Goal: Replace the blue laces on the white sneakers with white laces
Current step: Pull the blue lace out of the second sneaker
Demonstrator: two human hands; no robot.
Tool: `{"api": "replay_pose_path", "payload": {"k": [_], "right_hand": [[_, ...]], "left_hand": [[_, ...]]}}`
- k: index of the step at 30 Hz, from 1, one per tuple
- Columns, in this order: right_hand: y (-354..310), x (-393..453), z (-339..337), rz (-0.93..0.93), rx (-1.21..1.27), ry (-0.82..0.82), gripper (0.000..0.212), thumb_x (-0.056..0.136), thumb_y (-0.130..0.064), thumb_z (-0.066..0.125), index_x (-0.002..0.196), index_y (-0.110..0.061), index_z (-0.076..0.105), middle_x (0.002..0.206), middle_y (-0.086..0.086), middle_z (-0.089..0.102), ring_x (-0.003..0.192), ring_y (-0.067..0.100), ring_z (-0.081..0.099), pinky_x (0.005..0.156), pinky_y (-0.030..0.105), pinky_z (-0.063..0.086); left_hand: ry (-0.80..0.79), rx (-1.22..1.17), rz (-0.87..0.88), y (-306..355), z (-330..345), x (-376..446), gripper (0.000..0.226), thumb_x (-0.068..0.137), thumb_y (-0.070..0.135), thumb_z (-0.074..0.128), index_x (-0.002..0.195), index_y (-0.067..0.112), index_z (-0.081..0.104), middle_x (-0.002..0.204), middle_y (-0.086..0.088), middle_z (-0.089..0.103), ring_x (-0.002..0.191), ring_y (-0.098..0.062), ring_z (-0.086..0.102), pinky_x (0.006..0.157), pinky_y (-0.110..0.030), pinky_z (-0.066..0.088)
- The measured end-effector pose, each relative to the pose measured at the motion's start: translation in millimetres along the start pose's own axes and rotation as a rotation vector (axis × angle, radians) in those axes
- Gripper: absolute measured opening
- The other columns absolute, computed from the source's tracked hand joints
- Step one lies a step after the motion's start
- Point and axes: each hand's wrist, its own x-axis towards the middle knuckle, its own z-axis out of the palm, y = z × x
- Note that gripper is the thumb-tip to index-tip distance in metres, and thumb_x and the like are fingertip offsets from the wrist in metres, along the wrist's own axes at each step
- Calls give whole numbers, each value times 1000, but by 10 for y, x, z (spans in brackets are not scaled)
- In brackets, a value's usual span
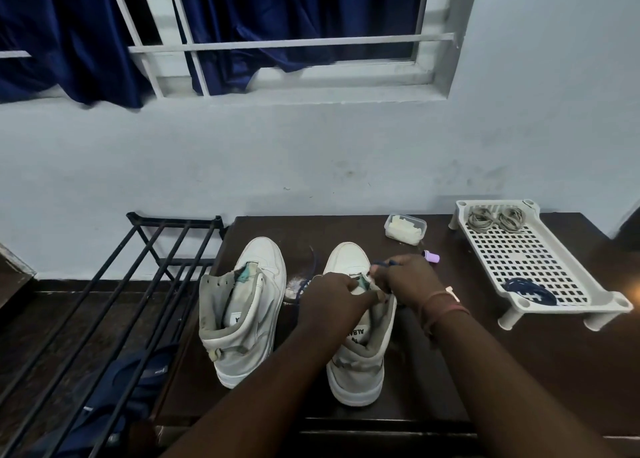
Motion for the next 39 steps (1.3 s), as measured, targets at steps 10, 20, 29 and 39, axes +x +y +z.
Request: {"api": "replay_pose_path", "payload": {"k": [10, 20, 29, 39], "right_hand": [[-343, 83, -296, -60, 779, 198, 31, 91, -39, 56, 69, -18, 48, 52, 4, 50, 44, 19, 37, 50, 30, 31], [-225, -38, -132, -74, -259, -173, 24, 94, -31, 58, 84, -10, 63, 77, 12, 61, 68, 23, 57, 62, 26, 37], [-349, -46, -234, -51, 279, 177, 45, 83, -55, 58, 76, -10, 61, 61, 5, 63, 53, 21, 54, 57, 41, 51], [-354, -48, -273, 34, 204, 53, 30, 91, -32, 56, 67, -14, 59, 60, 4, 49, 54, 20, 43, 59, 31, 39]], "left_hand": [[-5, -57, -29, -55, -27, -26, 67, 70, 74, 72, 119, 28, 71, 120, 13, 69, 114, -8, 61, 91, -28, 45], [-54, -97, -67, -120, -23, 63, 67, 60, 78, 73, 109, 32, 73, 109, 15, 71, 103, -5, 63, 92, -34, 53], [-53, -89, -56, -129, -20, 64, 68, 60, 79, 74, 109, 32, 72, 108, 13, 70, 103, -7, 62, 88, -31, 51], [-45, -94, -64, -152, -10, 69, 66, 61, 77, 75, 109, 32, 72, 110, 14, 70, 103, -7, 63, 88, -31, 51]]}}
